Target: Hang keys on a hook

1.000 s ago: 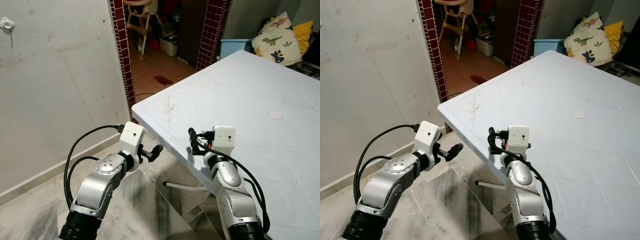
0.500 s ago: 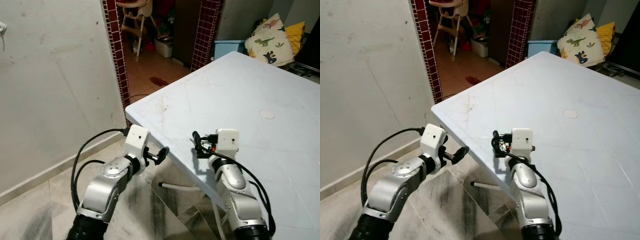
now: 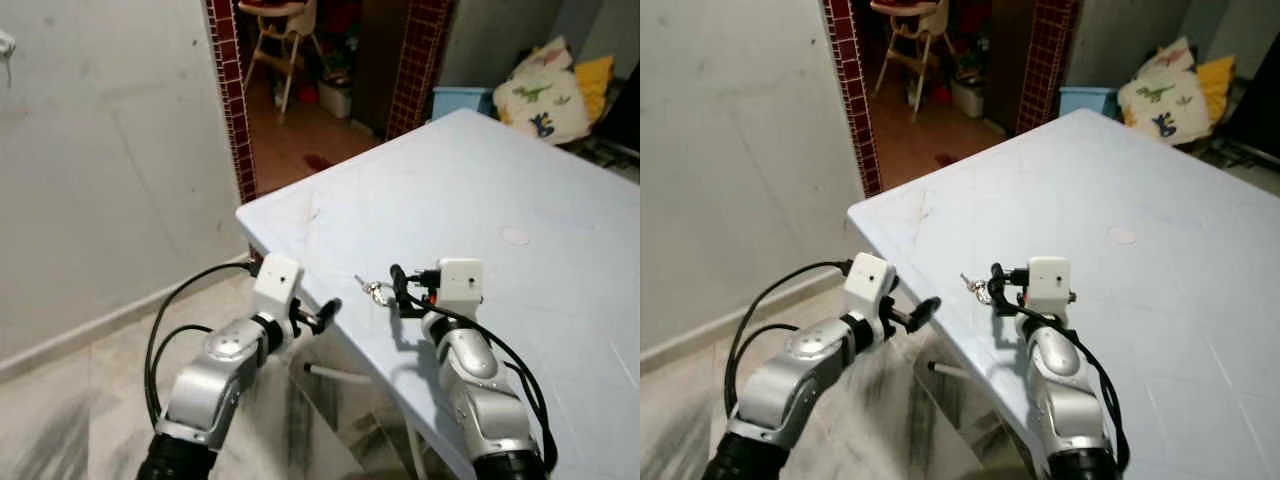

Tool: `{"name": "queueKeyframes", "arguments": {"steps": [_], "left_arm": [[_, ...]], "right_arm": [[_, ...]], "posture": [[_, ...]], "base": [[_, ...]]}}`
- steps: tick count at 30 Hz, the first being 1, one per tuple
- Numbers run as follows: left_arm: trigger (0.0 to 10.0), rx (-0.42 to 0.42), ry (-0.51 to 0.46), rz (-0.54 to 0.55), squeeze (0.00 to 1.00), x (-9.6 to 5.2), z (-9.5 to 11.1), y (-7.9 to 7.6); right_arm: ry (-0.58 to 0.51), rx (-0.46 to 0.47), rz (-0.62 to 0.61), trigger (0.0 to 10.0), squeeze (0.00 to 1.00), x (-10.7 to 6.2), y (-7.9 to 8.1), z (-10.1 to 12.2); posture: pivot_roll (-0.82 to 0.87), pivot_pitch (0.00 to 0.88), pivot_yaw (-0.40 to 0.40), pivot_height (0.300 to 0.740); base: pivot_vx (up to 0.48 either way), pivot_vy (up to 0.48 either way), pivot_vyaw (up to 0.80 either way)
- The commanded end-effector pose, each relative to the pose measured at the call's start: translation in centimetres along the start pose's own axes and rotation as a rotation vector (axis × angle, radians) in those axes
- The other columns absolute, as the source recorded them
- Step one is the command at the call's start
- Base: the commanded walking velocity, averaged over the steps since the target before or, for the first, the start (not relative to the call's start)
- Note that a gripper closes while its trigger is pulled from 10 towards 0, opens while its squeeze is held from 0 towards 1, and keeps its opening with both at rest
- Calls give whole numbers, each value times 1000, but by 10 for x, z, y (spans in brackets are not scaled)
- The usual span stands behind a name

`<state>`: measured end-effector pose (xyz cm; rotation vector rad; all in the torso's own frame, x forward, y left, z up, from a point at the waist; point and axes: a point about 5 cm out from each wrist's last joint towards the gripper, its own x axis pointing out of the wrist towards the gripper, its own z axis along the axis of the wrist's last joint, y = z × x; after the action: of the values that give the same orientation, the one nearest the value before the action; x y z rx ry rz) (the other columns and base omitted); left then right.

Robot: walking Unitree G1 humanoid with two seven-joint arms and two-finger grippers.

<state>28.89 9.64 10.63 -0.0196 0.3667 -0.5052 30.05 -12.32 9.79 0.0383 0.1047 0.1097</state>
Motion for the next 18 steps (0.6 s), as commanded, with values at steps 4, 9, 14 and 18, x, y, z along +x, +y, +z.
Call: {"name": "queueKeyframes", "arguments": {"steps": [4, 9, 14, 18], "left_arm": [[10000, -13, -25, -7, 0, 1, 4, -7], [10000, -16, -14, 16, 0, -1, 0, -5], [10000, -18, -23, 47, 0, -3, 1, -2], [10000, -14, -20, 74, 0, -4, 0, 1]], "right_arm": [[-1, -19, -21, 10000, 0, -2, -9, 1], [14, -23, -3, 10000, 0, -3, -8, 0], [23, -27, 26, 10000, 0, -3, -5, 0], [28, -23, 68, 10000, 0, -4, -1, 1]], "posture": [[133, 0, -12, 740], [134, 0, -15, 740], [135, 0, -23, 740], [135, 0, -27, 740]], "base": [[0, 0, 0], [0, 0, 0], [0, 0, 0], [0, 0, 0]]}}
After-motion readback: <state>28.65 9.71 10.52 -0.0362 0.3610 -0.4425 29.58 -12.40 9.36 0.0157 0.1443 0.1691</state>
